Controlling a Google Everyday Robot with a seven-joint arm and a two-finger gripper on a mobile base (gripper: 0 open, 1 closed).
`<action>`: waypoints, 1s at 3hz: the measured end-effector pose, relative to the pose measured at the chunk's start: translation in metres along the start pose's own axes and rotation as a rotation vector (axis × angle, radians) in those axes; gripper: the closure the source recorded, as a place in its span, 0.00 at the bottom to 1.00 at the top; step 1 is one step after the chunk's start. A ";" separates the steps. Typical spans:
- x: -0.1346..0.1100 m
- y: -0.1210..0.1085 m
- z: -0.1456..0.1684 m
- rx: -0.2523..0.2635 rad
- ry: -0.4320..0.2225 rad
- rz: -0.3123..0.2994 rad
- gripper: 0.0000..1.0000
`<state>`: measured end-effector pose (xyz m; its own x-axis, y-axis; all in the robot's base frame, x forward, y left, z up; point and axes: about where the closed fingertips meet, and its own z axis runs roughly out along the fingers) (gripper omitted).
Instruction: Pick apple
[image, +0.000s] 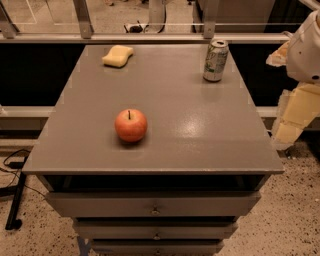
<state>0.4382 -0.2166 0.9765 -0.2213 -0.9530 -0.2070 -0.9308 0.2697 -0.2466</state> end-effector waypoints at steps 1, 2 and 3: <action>-0.001 0.000 0.001 0.000 -0.004 -0.001 0.00; -0.015 -0.001 0.013 -0.015 -0.090 -0.013 0.00; -0.053 0.002 0.057 -0.081 -0.241 -0.056 0.00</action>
Offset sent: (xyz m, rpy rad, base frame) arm 0.0181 0.0352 -0.0243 0.1983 -0.0063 0.0892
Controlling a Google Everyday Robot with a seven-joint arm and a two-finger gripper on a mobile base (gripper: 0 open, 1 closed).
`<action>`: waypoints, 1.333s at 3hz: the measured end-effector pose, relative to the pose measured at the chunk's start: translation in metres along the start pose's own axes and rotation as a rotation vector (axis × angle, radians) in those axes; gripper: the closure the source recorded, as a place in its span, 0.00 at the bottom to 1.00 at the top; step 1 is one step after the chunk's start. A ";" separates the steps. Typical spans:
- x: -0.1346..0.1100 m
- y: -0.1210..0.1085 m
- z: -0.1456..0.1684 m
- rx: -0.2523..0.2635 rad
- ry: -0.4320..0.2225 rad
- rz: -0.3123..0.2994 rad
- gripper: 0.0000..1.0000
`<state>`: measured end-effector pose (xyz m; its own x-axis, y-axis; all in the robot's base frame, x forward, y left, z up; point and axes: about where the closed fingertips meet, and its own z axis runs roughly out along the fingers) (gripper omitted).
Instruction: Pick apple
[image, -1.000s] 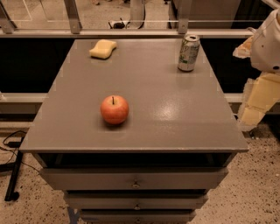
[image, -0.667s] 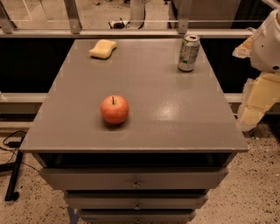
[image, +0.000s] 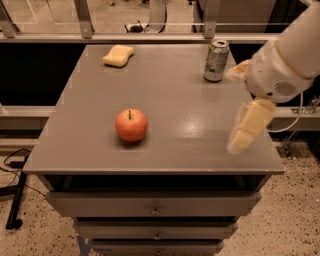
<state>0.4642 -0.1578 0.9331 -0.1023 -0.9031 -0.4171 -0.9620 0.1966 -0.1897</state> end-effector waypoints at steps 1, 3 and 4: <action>-0.057 -0.010 0.076 -0.106 -0.253 -0.032 0.00; -0.120 -0.006 0.139 -0.247 -0.483 -0.044 0.00; -0.150 0.004 0.150 -0.301 -0.574 -0.038 0.00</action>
Offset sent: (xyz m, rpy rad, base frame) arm 0.0677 0.1704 -0.0863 0.5472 0.1264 0.2511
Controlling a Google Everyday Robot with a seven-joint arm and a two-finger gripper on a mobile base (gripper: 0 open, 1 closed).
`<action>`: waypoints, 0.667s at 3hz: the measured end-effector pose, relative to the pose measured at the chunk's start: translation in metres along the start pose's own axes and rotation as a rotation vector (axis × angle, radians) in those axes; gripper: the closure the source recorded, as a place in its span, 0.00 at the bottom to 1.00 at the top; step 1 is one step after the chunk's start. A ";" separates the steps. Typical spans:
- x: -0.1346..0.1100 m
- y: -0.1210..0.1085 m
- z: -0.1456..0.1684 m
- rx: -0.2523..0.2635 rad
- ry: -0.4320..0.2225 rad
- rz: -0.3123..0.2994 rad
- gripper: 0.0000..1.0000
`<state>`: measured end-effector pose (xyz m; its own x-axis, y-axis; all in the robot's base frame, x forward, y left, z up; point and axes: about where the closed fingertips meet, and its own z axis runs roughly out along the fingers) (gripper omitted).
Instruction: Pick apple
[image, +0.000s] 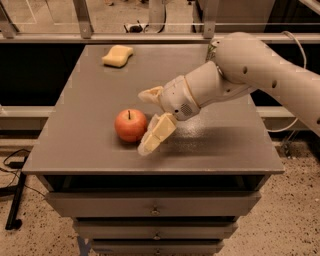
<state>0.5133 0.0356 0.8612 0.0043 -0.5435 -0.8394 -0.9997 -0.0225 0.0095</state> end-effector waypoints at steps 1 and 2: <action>-0.009 0.005 0.013 -0.022 -0.041 0.007 0.00; -0.013 0.007 0.017 -0.010 -0.067 -0.001 0.16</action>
Offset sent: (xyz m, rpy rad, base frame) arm -0.0078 0.0230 0.0018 0.1012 -0.0158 -0.0127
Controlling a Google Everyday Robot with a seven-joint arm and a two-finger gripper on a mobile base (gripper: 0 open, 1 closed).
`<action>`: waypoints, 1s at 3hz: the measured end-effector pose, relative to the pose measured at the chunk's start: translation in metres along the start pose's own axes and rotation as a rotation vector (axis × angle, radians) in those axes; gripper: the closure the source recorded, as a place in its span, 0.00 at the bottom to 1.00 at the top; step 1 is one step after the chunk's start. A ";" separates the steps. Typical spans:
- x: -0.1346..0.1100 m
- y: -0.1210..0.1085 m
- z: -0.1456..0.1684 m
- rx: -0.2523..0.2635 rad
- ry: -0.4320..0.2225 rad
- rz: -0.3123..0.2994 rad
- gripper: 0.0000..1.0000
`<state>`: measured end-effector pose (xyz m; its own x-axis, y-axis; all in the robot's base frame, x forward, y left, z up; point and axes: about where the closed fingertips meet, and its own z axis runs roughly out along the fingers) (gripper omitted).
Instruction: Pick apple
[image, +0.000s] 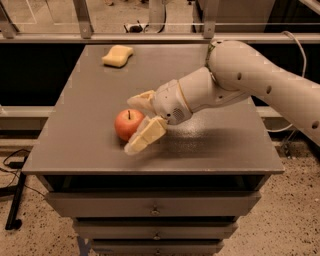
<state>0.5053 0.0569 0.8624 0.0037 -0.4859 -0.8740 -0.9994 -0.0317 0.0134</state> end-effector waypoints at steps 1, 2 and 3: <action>0.001 -0.006 -0.005 0.040 -0.017 0.001 0.47; 0.002 -0.010 -0.009 0.058 -0.024 0.009 0.71; -0.012 -0.020 -0.026 0.087 -0.040 0.014 0.94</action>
Offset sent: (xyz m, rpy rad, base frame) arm 0.0172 -0.0162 0.0030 0.0331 -0.0212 -0.0868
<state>0.5266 0.0411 0.8854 -0.0098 -0.4506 -0.8927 -0.9986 0.0512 -0.0149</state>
